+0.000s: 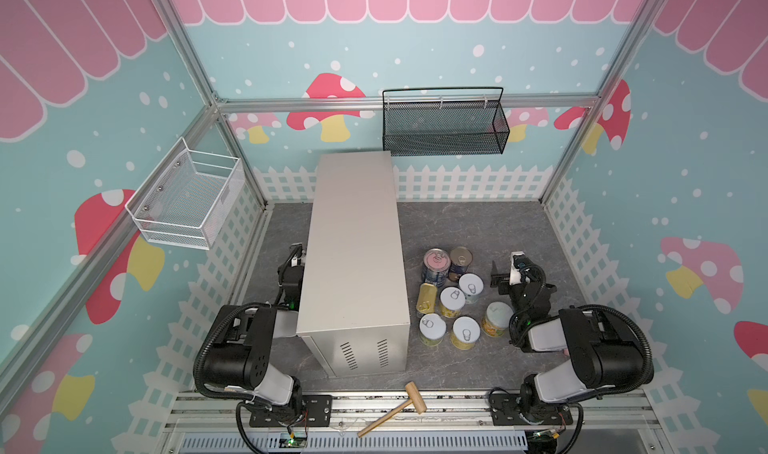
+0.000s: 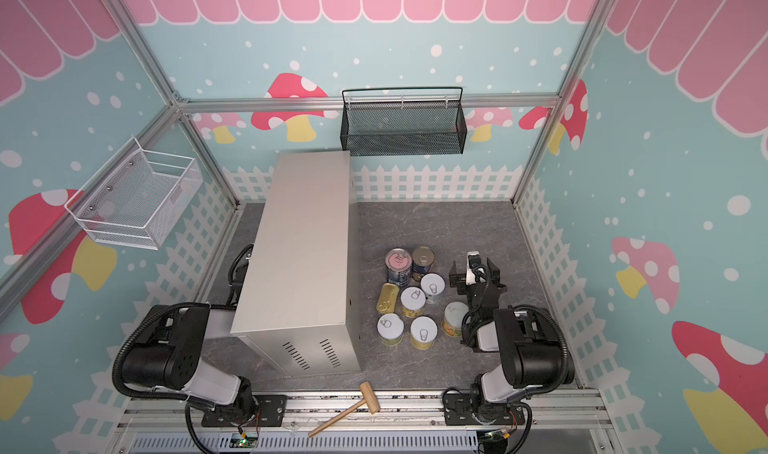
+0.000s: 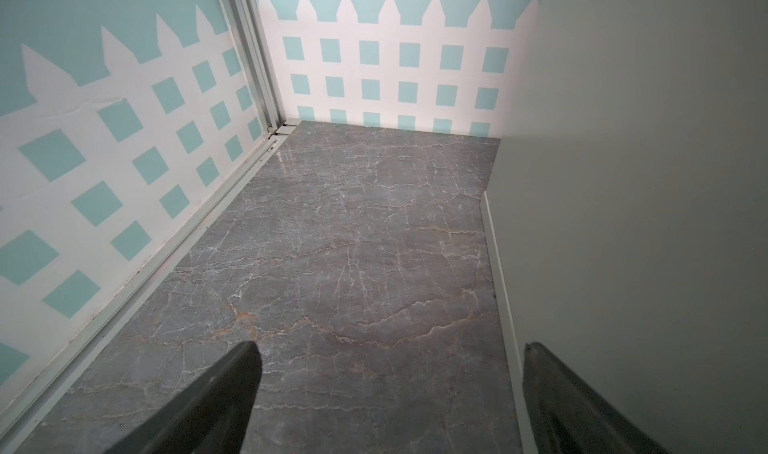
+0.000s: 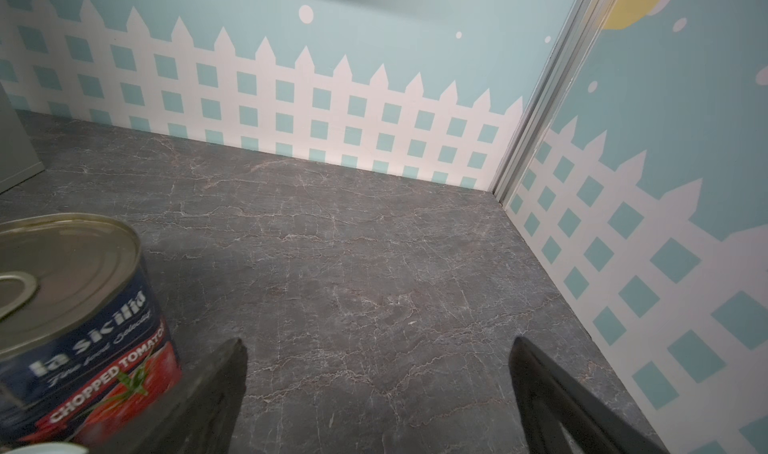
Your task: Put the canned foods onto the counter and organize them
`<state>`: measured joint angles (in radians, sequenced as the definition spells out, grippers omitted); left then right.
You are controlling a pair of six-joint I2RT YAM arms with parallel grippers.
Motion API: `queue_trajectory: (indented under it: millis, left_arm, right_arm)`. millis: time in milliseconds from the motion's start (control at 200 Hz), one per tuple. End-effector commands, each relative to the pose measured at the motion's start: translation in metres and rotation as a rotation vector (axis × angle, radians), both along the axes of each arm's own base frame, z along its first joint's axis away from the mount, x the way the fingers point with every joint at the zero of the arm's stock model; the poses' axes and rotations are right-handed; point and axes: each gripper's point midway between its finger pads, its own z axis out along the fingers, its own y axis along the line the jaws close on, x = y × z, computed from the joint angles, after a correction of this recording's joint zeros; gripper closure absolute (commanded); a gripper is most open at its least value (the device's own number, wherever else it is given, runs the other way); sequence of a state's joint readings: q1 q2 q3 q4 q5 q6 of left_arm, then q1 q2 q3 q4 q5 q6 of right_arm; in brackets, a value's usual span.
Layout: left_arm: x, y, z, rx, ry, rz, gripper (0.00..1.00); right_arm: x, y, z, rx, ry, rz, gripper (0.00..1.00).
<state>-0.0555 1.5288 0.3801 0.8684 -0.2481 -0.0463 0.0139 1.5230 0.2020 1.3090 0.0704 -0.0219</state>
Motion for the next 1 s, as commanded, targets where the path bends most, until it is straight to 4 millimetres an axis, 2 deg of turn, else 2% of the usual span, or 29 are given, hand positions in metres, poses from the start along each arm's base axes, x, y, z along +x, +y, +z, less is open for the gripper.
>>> queue_trajectory:
  millis: [0, 150, 280, 395, 550, 706, 841, 996]
  left_arm:
    - [0.0, 0.01, 0.016, -0.01, -0.029, 0.067, 0.01]
    - [0.001, 0.006, 0.005, 0.011, -0.029, 0.046, 0.01]
    - [-0.001, 0.002, 0.008, 0.016, -0.049, 0.041, 0.01]
    - [-0.005, 0.009, 0.016, 0.032, -0.062, 0.097, 0.01]
    - [-0.011, 0.02, 0.046, 0.072, -0.049, 0.223, 0.01]
    - [-0.027, 0.055, 0.082, 0.025, 0.027, 0.526, 0.01]
    - [-0.031, 0.063, 0.113, 0.023, 0.145, 0.617, 0.01]
    - [-0.043, 0.066, 0.146, 0.031, 0.223, 0.64, 0.01]
  right_arm:
    - [-0.001, 0.001, 0.002, -0.005, -0.014, 0.001, 0.0]
    - [-0.001, 0.001, 0.003, -0.004, -0.018, 0.0, 0.0]
    - [-0.001, 0.001, 0.002, -0.004, -0.016, -0.001, 0.01]
    - [-0.001, 0.0, 0.003, -0.004, -0.016, 0.0, 0.01]
    - [-0.001, 0.001, 0.002, -0.004, -0.014, 0.001, 0.0]
    - [-0.001, 0.001, 0.003, -0.004, -0.016, 0.0, 0.01]
    - [-0.001, 0.001, 0.003, -0.003, -0.017, 0.001, 0.0]
    - [0.003, -0.001, 0.0, 0.019, 0.002, 0.021, 0.01]
